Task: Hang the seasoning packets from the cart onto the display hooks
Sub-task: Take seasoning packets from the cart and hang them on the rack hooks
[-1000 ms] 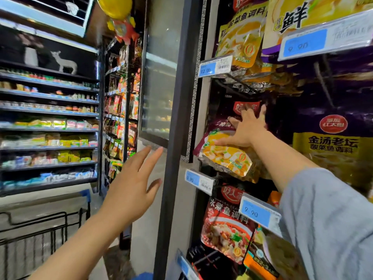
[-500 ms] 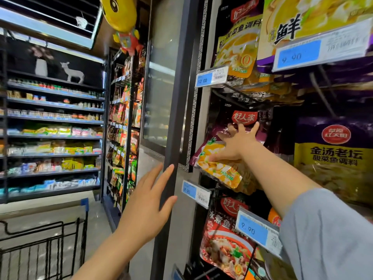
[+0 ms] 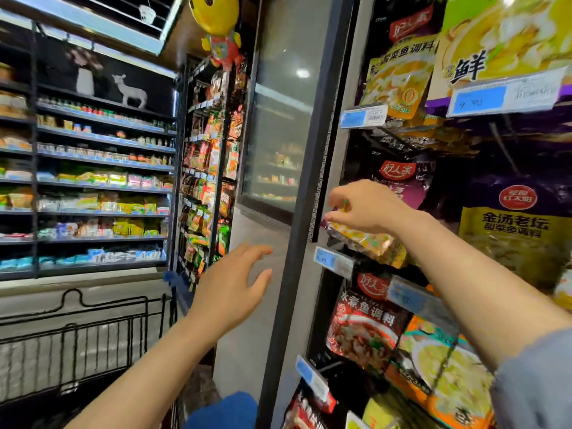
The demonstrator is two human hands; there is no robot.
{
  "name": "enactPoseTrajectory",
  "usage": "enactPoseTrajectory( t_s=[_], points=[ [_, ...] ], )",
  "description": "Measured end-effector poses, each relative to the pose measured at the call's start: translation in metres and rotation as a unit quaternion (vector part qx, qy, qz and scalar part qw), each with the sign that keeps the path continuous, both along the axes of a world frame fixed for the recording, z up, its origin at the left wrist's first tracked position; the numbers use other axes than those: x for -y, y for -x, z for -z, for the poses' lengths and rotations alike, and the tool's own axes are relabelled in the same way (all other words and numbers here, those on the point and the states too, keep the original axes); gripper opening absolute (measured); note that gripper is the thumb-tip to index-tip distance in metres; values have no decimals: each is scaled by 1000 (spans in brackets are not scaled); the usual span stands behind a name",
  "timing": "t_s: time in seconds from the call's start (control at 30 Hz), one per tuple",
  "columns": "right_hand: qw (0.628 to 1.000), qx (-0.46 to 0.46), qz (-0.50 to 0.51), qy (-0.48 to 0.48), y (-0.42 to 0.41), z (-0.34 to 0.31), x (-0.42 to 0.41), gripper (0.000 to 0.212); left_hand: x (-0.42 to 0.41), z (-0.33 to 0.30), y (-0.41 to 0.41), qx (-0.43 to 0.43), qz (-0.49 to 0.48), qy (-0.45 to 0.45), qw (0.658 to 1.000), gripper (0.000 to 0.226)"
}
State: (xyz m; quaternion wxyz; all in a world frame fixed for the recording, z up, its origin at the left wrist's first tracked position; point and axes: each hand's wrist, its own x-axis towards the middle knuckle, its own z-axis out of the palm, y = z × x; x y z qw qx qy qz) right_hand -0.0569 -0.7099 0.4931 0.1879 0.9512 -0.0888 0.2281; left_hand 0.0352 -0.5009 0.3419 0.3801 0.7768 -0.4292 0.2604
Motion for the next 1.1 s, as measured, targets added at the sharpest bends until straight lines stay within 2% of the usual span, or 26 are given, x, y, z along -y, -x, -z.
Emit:
enactPoseTrajectory(
  t_s=[0.1,0.23,0.3,0.43,0.53,0.67,0.8,0.87,0.97,1.03,1.1],
  points=[
    [999,11,-45,-26,1,17,-55,33,-47,10,-4,-26,-8,18,999,31],
    [988,-25,-114,-100,-1,55,-128,35,-117,24,-6,-64,-38,29,997,43],
    [975,-49,-150,-154,-7,81,-163,37,-154,38,-10,-88,-53,41,994,39],
    [924,-100,-214,-300,-25,148,-226,33,-234,83,-13,-123,-88,12,988,24],
    [879,-152,-238,-385,-39,203,-267,31,-292,123,-8,-144,-123,-42,981,22],
    [823,-255,-228,-453,-48,278,-307,25,-356,176,8,-209,-170,-98,958,23],
    [754,-334,-185,-535,-44,346,-325,18,-396,248,33,-258,-250,-101,928,27],
    [733,-380,-154,-542,-39,376,-327,24,-399,287,50,-293,-276,-104,909,38],
    [720,-437,-81,-533,-25,429,-323,38,-396,345,77,-339,-284,-160,882,58],
    [723,-451,-30,-522,-10,464,-320,64,-394,377,94,-357,-280,-191,870,60],
    [729,-457,-9,-510,7,499,-315,104,-391,397,108,-345,-284,-216,868,63]
  ],
)
